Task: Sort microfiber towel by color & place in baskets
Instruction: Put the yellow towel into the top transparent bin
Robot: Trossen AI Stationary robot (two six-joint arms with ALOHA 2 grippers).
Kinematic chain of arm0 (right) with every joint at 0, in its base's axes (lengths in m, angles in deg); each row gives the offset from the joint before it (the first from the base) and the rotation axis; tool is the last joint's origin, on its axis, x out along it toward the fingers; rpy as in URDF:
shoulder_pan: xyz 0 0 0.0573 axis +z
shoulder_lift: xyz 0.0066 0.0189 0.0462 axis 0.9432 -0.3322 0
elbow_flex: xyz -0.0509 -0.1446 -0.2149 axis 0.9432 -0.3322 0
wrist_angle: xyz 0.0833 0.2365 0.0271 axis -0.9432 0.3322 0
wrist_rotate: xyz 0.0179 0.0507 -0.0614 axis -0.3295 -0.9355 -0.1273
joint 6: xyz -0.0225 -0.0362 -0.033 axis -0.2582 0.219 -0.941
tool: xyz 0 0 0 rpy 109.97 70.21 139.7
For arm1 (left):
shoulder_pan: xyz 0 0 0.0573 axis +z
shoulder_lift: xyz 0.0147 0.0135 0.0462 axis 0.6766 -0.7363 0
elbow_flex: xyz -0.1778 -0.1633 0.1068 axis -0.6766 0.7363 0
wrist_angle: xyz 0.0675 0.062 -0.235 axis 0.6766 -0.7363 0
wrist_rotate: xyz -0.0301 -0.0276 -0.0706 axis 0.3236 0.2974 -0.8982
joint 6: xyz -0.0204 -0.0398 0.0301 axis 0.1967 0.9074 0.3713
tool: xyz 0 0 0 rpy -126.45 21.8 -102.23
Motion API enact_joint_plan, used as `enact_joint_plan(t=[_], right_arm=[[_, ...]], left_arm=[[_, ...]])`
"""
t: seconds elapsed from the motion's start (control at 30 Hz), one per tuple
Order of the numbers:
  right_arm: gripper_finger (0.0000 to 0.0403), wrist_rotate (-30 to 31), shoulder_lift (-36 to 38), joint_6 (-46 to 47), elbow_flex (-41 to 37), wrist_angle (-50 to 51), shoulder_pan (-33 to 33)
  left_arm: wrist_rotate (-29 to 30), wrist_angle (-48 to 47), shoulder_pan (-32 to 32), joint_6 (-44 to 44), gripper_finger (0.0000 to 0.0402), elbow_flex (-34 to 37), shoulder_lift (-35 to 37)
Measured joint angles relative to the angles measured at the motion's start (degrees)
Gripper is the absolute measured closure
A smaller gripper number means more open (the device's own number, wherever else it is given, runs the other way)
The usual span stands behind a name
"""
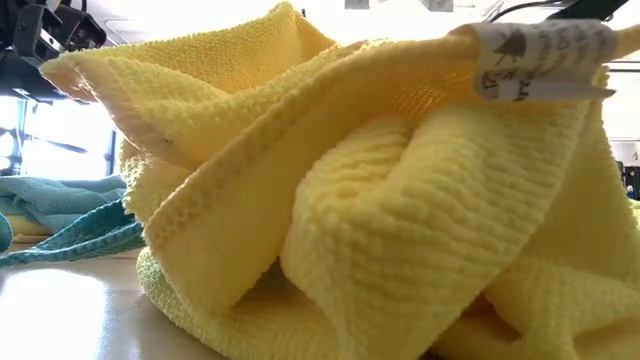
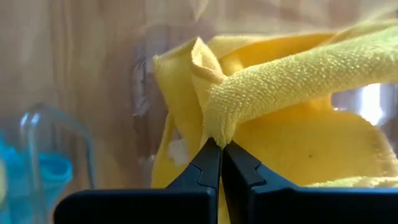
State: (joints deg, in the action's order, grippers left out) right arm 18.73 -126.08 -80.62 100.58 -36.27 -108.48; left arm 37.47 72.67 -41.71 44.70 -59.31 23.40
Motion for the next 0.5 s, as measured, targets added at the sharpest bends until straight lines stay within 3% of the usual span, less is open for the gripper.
enact_joint_plan(t=[0.17,0.37,0.5], right_arm=[[0.0403,-3.30,0.00,0.16,0.74,7.33,-0.02],[0.0403,-3.88,0.02,1.16,8.66,14.17,0.00],[0.0403,-3.63,0.09,-0.50,11.87,9.05,-0.40]], left_arm=[[0.00,0.00,0.02,0.01,0.0381,0.00,0.00],[0.00,0.00,0.02,0.00,0.0381,0.00,0.00],[0.00,0.00,0.02,0.00,0.0381,0.00,0.00]])
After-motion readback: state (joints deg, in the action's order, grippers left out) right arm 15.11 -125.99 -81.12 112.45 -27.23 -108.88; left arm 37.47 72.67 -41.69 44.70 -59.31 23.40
